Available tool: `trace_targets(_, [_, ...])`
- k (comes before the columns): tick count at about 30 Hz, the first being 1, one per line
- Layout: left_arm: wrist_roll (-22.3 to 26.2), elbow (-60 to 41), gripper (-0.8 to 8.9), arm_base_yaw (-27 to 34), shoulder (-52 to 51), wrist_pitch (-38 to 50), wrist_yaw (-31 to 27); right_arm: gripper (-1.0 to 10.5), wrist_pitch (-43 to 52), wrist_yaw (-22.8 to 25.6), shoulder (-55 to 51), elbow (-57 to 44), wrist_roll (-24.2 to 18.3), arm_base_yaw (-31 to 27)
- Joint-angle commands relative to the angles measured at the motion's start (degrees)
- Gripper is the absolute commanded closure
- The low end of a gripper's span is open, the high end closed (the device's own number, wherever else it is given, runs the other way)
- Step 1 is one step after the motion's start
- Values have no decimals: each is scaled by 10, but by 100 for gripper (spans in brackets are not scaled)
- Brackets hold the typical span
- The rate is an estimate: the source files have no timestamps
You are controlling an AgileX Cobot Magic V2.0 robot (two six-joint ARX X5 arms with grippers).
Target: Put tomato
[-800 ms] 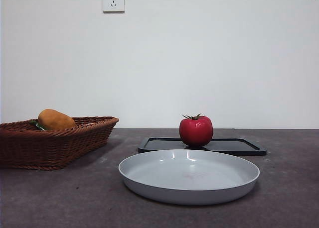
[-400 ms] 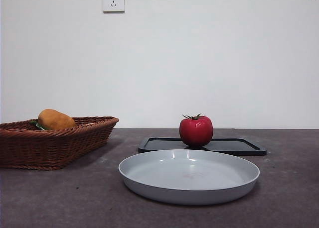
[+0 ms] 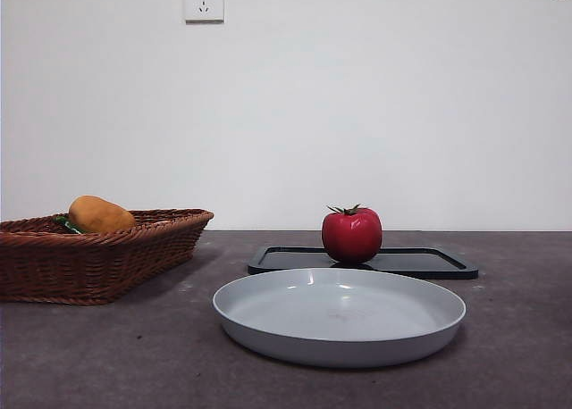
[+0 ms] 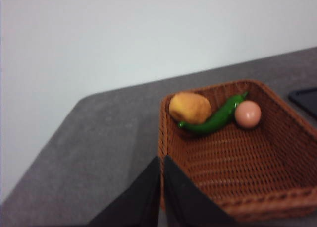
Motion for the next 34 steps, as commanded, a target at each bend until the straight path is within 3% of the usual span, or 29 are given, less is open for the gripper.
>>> trace_targets(1, [-15, -16, 806, 2, -19, 1, -2, 937, 6, -1, 4, 5, 6, 3])
trace_targets(12, [-24, -35, 806, 3, -23, -89, -2, 937, 6, -2, 4, 5, 6, 3])
trace_targets(34, [-27, -35, 806, 3, -23, -87, -5, 937, 6, -2, 4, 6, 6, 3])
